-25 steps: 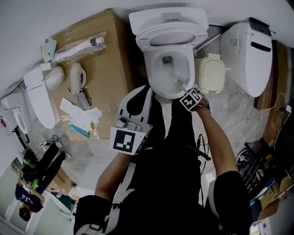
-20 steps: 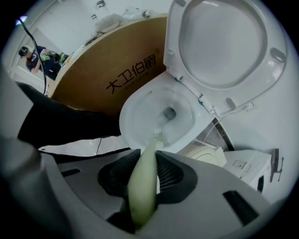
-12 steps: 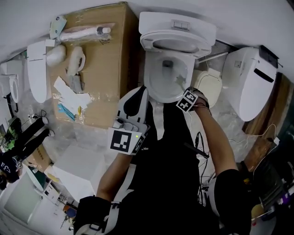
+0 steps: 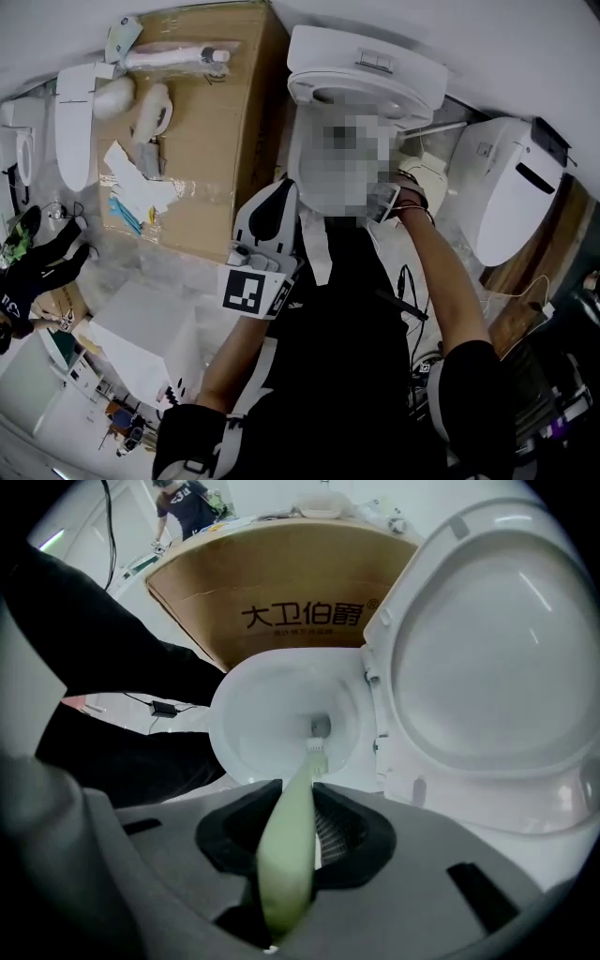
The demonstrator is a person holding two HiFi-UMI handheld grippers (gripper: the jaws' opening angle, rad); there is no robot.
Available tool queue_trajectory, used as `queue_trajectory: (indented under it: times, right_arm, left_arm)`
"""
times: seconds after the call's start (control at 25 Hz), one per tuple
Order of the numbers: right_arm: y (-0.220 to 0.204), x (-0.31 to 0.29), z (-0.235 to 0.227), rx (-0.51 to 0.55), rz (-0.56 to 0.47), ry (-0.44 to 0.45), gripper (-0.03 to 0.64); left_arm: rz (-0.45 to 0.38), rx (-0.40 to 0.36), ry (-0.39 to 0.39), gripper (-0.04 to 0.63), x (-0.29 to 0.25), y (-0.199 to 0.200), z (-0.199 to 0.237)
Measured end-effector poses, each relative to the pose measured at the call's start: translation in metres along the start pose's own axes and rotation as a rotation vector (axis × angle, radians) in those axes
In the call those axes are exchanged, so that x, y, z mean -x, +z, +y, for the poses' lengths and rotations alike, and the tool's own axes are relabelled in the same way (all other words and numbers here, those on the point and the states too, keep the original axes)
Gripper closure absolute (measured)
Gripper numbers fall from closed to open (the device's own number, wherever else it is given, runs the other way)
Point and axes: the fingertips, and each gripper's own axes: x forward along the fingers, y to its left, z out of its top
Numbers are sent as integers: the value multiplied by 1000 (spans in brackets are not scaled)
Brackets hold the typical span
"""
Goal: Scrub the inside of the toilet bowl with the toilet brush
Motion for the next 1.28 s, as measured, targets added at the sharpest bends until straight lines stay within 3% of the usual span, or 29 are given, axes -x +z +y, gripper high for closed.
queue_trajectory:
  times: [0.32, 0.68, 1.0, 1.16, 1.28]
  right_arm:
    - [20, 1, -36, 234, 17, -72, 506]
    - [67, 12, -45, 677, 41, -165, 506]
    - [118, 42, -44, 966, 72, -253, 506]
    - [125, 47, -35, 895, 80, -245, 506]
    - [122, 43, -20, 676, 42, -181, 506]
  left_arm:
    - [-6, 20, 52, 588, -2, -1, 16]
    - [-20, 46, 101, 588, 4, 6, 31]
    - [-20, 62, 120, 588, 23, 5, 48]
    - [-14, 58, 81, 586, 32, 6, 54]
    - [-6, 42, 16, 587, 38, 7, 57]
